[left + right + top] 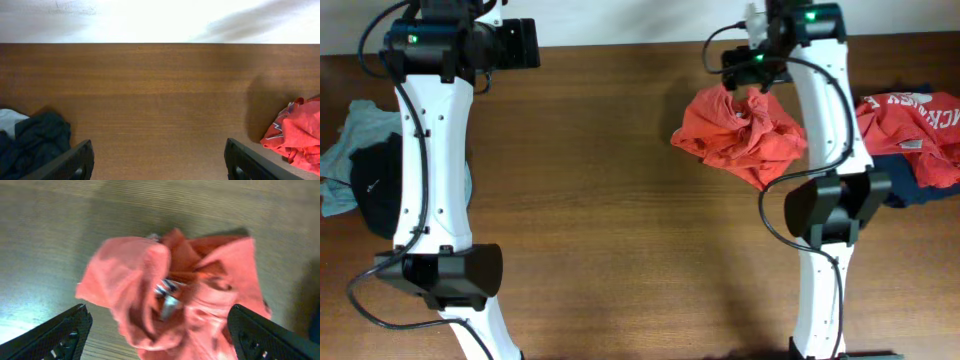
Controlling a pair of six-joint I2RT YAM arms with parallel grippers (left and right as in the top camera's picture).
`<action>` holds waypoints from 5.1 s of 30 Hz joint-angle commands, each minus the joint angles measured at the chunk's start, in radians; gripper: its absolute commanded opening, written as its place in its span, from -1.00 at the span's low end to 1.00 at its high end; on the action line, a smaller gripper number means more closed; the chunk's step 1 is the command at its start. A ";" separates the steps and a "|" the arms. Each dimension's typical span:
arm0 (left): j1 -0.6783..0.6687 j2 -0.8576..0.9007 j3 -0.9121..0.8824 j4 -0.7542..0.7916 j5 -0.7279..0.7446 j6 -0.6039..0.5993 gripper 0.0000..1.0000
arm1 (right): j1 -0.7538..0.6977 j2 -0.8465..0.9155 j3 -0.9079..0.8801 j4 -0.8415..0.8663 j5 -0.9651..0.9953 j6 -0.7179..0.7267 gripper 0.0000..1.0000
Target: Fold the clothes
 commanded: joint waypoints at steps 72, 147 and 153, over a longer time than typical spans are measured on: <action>-0.001 -0.005 -0.027 -0.001 -0.005 0.046 0.68 | -0.027 -0.037 -0.138 -0.340 0.037 0.353 -0.93; -0.001 0.033 -0.027 0.018 -0.004 0.047 0.68 | -0.173 -0.087 -0.326 0.227 0.258 0.337 -0.92; -0.016 0.092 -0.027 0.018 0.005 0.047 0.68 | -0.226 -0.058 -0.377 0.222 0.258 0.341 -0.16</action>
